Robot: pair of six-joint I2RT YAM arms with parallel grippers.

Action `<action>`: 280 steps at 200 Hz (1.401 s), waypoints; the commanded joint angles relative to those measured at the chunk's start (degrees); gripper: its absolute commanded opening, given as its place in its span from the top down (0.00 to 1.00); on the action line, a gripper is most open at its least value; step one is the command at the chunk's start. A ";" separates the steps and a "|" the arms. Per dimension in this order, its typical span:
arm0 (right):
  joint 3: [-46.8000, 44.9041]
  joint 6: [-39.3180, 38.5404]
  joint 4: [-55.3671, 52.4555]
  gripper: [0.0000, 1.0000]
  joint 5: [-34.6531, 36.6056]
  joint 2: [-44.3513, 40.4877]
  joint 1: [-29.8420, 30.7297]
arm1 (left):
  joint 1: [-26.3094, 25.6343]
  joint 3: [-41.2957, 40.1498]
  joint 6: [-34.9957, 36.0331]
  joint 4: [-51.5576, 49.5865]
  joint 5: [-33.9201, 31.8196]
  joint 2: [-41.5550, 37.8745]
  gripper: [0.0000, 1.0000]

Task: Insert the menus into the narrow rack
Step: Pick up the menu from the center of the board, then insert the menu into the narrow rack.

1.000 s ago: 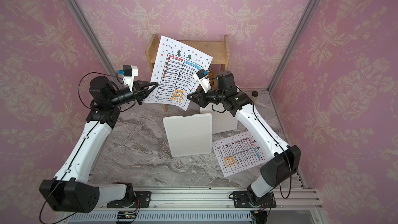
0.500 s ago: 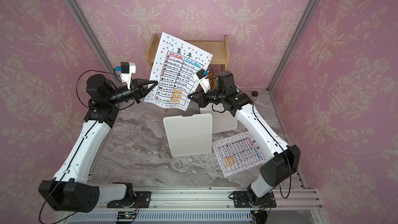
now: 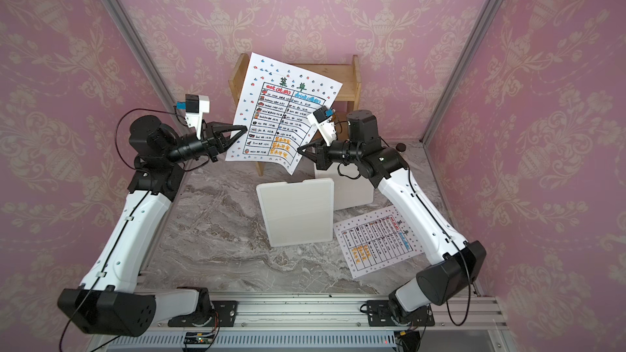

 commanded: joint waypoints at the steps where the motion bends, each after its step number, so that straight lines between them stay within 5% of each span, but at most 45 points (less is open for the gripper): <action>1: -1.23 0.49 -0.76 1.00 0.54 -2.17 -0.29 | -0.44 0.15 0.27 0.01 0.63 -1.04 1.00; 280: -8.25 0.73 -1.08 1.00 2.27 -6.91 -0.26 | -3.34 -0.02 2.07 -7.43 -2.02 -0.89 1.00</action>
